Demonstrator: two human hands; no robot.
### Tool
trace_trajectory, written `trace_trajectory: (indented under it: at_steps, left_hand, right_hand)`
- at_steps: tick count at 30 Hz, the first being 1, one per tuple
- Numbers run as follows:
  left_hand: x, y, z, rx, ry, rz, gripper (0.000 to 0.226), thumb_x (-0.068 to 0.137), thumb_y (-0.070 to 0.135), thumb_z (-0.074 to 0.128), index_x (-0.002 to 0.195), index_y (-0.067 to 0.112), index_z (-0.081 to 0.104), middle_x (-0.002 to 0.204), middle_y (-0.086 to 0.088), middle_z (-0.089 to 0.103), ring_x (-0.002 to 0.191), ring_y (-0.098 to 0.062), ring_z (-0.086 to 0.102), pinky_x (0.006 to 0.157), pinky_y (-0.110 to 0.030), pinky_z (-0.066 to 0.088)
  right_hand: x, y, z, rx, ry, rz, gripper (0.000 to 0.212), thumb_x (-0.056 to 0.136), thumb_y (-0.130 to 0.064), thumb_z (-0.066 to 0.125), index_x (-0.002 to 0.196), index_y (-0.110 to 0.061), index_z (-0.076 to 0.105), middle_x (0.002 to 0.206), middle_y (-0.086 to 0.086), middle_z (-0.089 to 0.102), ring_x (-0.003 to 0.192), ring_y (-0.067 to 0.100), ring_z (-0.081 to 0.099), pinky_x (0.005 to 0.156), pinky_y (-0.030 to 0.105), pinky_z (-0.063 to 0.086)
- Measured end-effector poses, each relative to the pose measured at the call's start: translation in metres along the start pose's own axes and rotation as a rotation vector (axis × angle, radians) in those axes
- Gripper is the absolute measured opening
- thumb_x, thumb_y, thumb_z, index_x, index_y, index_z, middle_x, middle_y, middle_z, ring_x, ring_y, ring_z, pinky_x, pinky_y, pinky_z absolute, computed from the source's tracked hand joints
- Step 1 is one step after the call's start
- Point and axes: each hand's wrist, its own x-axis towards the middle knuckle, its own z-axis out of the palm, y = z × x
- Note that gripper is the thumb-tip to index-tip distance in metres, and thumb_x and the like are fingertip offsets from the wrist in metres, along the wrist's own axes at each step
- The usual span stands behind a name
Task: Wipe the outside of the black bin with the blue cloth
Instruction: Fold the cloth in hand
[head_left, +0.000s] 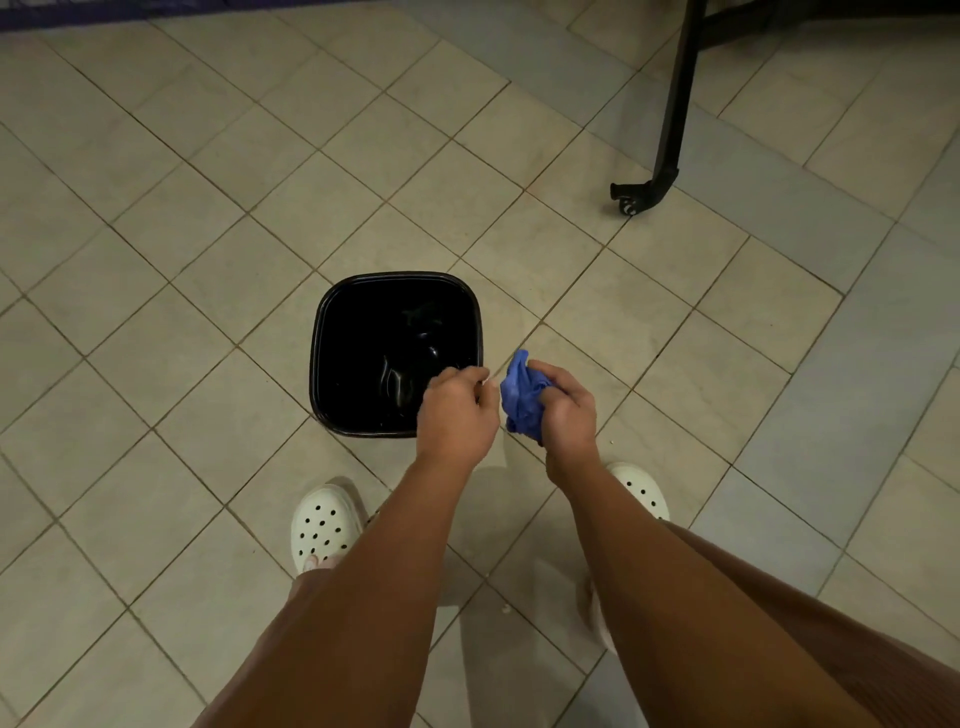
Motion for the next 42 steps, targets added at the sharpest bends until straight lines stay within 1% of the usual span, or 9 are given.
trace_trajectory:
  at_steps: [8,14,20,26,29,33,37,39,42]
  left_hand:
    - [-0.004,0.037,0.000,-0.615,-0.210,-0.319,0.037,0.085,0.059,0.065,0.088,0.022,0.070,0.096,-0.007,0.074,0.094,-0.023,0.071,0.091,-0.046,0.057]
    - [0.000,0.042,0.006,-0.722,-0.134,-0.414,0.002,0.093,0.018,0.065,0.095,0.017,0.067,0.098,-0.011,0.071,0.096,-0.029,0.070,0.085,-0.045,0.059]
    - [0.001,0.039,0.014,-0.645,-0.160,-0.446,0.020,0.088,-0.002,0.057,0.083,0.018,0.060,0.099,-0.020,0.068,0.092,-0.035,0.067,0.086,-0.050,0.057]
    - [-0.003,0.049,0.020,-0.526,-0.219,-0.470,0.036,0.087,-0.005,0.048,0.118,0.013,0.051,0.102,-0.011,0.062,0.095,-0.030,0.063,0.090,-0.051,0.056]
    - [-0.003,0.058,0.025,-0.493,-0.253,-0.507,0.070,0.091,0.004,0.051,0.153,0.021,0.023,0.109,-0.003,0.056,0.100,-0.026,0.061,0.093,-0.050,0.054]
    - [-0.007,0.070,0.028,-0.476,-0.305,-0.534,0.082,0.095,0.020,0.053,0.157,0.033,0.000,0.120,-0.001,0.057,0.103,-0.029,0.063,0.085,-0.049,0.058]
    - [-0.005,0.067,0.030,-0.481,-0.372,-0.593,0.066,0.098,0.024,0.048,0.156,0.029,0.017,0.130,-0.003,0.054,0.100,-0.025,0.058,0.079,-0.047,0.058]
    - [-0.006,0.067,0.026,-0.534,-0.403,-0.649,0.032,0.101,0.025,0.046,0.130,0.014,0.053,0.107,-0.006,0.058,0.091,-0.026,0.055,0.079,-0.045,0.057]
    - [-0.004,0.063,0.026,-0.740,-0.469,-0.766,0.028,0.102,0.027,0.046,0.081,0.011,0.057,0.080,-0.012,0.057,0.085,-0.028,0.056,0.090,-0.047,0.053]
  right_hand:
    - [-0.016,-0.038,-0.017,-0.028,-0.196,-0.067,0.016,0.073,-0.014,0.049,0.075,-0.003,0.061,0.063,0.015,0.052,0.038,0.017,0.038,0.040,0.019,0.027]
    - [-0.013,-0.045,-0.029,-0.150,-0.184,-0.105,0.018,0.079,-0.010,0.067,0.090,-0.012,0.053,0.077,0.008,0.053,0.053,0.018,0.048,0.038,0.021,0.034]
    - [-0.003,-0.059,-0.036,-0.343,-0.121,-0.079,0.046,0.082,0.006,0.043,0.120,-0.020,0.051,0.094,0.007,0.056,0.070,0.019,0.052,0.054,0.030,0.044]
    - [0.005,-0.080,-0.042,-0.592,-0.145,-0.134,0.035,0.080,0.006,0.040,0.099,-0.017,0.059,0.083,-0.003,0.056,0.076,0.019,0.054,0.066,0.035,0.050]
    - [0.009,-0.086,-0.043,-0.619,-0.145,-0.119,0.031,0.079,0.004,0.041,0.095,-0.016,0.059,0.082,0.001,0.058,0.075,0.020,0.056,0.061,0.030,0.047]
    - [0.015,-0.085,-0.043,-0.552,-0.094,0.007,0.017,0.081,0.002,0.042,0.074,-0.013,0.048,0.069,0.007,0.051,0.060,0.021,0.049,0.050,0.026,0.040]
    - [0.022,-0.078,-0.040,-0.352,-0.024,0.183,0.011,0.081,0.004,0.040,0.082,0.000,0.050,0.082,0.022,0.055,0.070,0.035,0.058,0.062,0.042,0.049]
    - [0.023,-0.074,-0.036,-0.232,-0.016,0.276,0.014,0.080,0.006,0.037,0.086,0.002,0.049,0.080,0.023,0.053,0.058,0.030,0.052,0.052,0.036,0.042]
    - [0.023,-0.065,-0.031,-0.018,0.033,0.300,0.015,0.087,0.006,0.039,0.089,-0.005,0.050,0.075,0.013,0.051,0.062,0.024,0.052,0.054,0.029,0.045]
